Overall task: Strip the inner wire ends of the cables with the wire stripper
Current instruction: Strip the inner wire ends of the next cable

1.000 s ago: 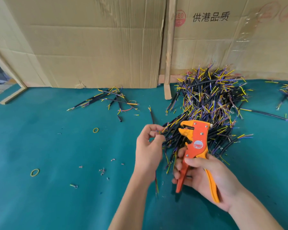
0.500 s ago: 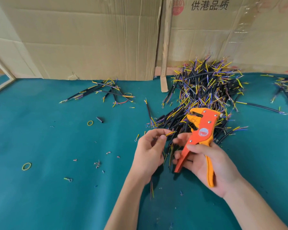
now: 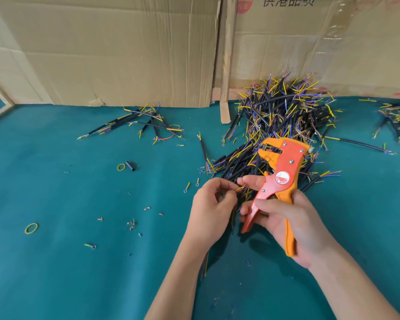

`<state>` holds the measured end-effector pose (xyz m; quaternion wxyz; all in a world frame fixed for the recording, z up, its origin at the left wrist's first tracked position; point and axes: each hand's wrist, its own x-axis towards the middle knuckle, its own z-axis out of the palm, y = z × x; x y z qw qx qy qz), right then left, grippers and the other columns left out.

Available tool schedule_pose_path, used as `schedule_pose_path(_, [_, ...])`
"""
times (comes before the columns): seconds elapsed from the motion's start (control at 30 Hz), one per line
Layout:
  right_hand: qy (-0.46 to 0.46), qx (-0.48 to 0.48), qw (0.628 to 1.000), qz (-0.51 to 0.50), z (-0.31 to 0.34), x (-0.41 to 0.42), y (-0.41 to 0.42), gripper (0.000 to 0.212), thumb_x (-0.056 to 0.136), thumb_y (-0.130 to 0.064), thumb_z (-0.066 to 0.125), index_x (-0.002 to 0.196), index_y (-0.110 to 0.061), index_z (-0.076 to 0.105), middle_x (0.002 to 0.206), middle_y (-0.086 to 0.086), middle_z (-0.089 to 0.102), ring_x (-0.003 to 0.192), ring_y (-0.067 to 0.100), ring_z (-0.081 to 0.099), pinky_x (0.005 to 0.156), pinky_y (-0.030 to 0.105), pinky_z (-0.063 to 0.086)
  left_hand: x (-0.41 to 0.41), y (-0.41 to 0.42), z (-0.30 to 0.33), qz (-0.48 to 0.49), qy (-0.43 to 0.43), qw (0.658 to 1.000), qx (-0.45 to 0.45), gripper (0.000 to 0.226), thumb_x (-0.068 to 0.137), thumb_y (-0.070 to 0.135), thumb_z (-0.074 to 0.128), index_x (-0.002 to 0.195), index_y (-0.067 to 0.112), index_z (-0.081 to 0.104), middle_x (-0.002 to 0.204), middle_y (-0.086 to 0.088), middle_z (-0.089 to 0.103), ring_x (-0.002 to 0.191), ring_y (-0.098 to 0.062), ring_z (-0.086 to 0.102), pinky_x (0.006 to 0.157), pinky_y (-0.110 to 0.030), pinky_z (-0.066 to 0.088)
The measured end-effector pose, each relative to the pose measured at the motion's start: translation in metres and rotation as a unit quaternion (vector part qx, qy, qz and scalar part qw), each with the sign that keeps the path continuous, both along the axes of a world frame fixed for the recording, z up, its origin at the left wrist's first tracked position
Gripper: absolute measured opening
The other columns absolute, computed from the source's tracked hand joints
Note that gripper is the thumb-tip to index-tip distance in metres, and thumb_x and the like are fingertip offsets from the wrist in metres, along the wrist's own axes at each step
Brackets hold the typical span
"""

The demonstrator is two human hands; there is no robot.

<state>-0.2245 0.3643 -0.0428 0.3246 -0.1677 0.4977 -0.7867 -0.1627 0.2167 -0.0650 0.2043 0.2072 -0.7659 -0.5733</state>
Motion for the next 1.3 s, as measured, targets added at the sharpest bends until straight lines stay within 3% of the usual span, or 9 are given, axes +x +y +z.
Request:
schedule_pose_path(0.13, [0.06, 0.06, 0.996, -0.001, -0.0007, 0.0015, 0.0013, 0.051, 0.07, -0.01, 0.076, 0.12, -0.015, 0.072, 0.088, 0.026, 0.069, 0.084, 0.039, 0.068, 0.076, 0.044, 0.053, -0.0019, 0.0002, -0.0018, 0.014, -0.003, 0.999, 0.039, 0.016, 0.093, 0.011, 0.056, 0.086, 0.021, 0.067, 0.067, -0.006, 0.065, 0.059, -0.024, 0.053, 0.058, -0.036, 0.043])
schedule_pose_path(0.23, [0.103, 0.095, 0.99, 0.004, 0.0002, 0.0043, 0.0012, 0.06, 0.065, -0.026, 0.081, 0.125, -0.024, 0.071, 0.081, 0.017, 0.07, 0.088, 0.038, 0.07, 0.081, 0.044, 0.05, -0.0027, -0.0005, -0.0041, 0.018, -0.004, 0.997, 0.077, 0.016, 0.094, 0.01, 0.055, 0.087, 0.02, 0.065, 0.061, 0.001, 0.057, 0.056, -0.022, 0.046, 0.054, -0.033, 0.038])
schedule_pose_path(0.37, [0.122, 0.103, 0.987, 0.0, 0.0008, 0.0063, 0.001, 0.062, 0.066, -0.029, 0.081, 0.127, -0.029, 0.07, 0.076, 0.012, 0.069, 0.088, 0.039, 0.071, 0.085, 0.045, 0.049, -0.0024, -0.0019, -0.0037, 0.023, -0.006, 0.997, 0.072, 0.015, 0.094, 0.013, 0.053, 0.088, 0.023, 0.063, 0.053, 0.01, 0.05, 0.049, -0.016, 0.04, 0.052, -0.032, 0.035])
schedule_pose_path(0.53, [0.112, 0.106, 0.988, -0.003, 0.0012, 0.005, 0.0004, 0.061, 0.067, -0.028, 0.08, 0.127, -0.029, 0.069, 0.084, 0.021, 0.072, 0.091, 0.041, 0.071, 0.086, 0.048, 0.05, -0.0025, -0.0007, -0.0039, 0.031, 0.011, 0.999, 0.035, 0.011, 0.096, 0.018, 0.055, 0.088, 0.022, 0.062, 0.055, 0.014, 0.051, 0.049, -0.009, 0.042, 0.053, -0.025, 0.038])
schedule_pose_path(0.67, [0.08, 0.092, 0.993, -0.005, -0.0003, 0.0033, 0.0015, 0.056, 0.073, -0.013, 0.075, 0.128, -0.024, 0.069, 0.087, 0.027, 0.07, 0.089, 0.044, 0.071, 0.079, 0.047, 0.052, -0.002, 0.0006, -0.0039, 0.03, 0.027, 0.999, 0.016, 0.011, 0.098, 0.018, 0.055, 0.089, 0.019, 0.061, 0.057, 0.017, 0.051, 0.051, -0.003, 0.04, 0.051, -0.015, 0.036])
schedule_pose_path(1.03, [0.06, 0.083, 0.995, 0.006, 0.0002, 0.0021, 0.0005, 0.051, 0.074, -0.012, 0.073, 0.124, -0.021, 0.071, 0.082, 0.025, 0.068, 0.085, 0.042, 0.07, 0.077, 0.043, 0.056, -0.0002, 0.0033, -0.0036, 0.012, 0.058, 0.998, 0.003, 0.01, 0.099, 0.014, 0.056, 0.09, 0.017, 0.058, 0.055, 0.019, 0.051, 0.05, -0.003, 0.042, 0.051, -0.012, 0.036])
schedule_pose_path(1.2, [0.016, 0.054, 0.998, 0.031, 0.0003, 0.0018, -0.0011, 0.05, 0.074, -0.007, 0.071, 0.123, -0.014, 0.072, 0.086, 0.033, 0.063, 0.081, 0.044, 0.066, 0.068, 0.043, 0.056, -0.0002, 0.0025, -0.003, 0.003, 0.053, 0.999, 0.001, 0.01, 0.098, 0.011, 0.057, 0.09, 0.017, 0.059, 0.055, 0.018, 0.053, 0.049, -0.003, 0.042, 0.051, -0.013, 0.036])
schedule_pose_path(1.3, [-0.011, 0.032, 0.999, 0.037, -0.0014, 0.0022, -0.0023, 0.051, 0.074, -0.006, 0.07, 0.125, -0.009, 0.07, 0.094, 0.033, 0.064, 0.081, 0.043, 0.065, 0.068, 0.047, 0.056, 0.0008, 0.001, -0.0034, 0.004, 0.048, 0.998, 0.045, 0.01, 0.1, 0.015, 0.056, 0.091, 0.018, 0.06, 0.055, 0.013, 0.053, 0.052, -0.01, 0.044, 0.053, -0.025, 0.039])
